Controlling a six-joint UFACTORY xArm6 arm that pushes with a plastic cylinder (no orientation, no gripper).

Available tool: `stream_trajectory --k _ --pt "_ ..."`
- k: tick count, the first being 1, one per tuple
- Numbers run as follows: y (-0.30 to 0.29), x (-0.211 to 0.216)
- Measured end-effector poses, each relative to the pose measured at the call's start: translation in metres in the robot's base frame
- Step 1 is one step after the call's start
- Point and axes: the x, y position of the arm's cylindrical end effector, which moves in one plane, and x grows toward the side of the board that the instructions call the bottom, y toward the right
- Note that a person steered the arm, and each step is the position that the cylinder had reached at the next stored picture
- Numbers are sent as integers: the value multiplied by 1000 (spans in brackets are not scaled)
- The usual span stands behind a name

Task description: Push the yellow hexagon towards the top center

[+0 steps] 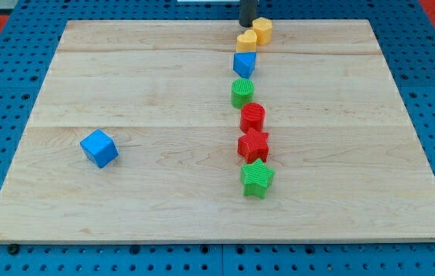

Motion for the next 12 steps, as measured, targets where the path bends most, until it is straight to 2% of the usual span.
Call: stream_trajectory --k 1,2,3,4,5,6,10,12 --pt "-62 14" --pt "-89 63" --pt "-91 105" --pt "-88 80" --pt "-66 25" --pt "-45 -5" --pt "34 -7" --pt "117 -6"
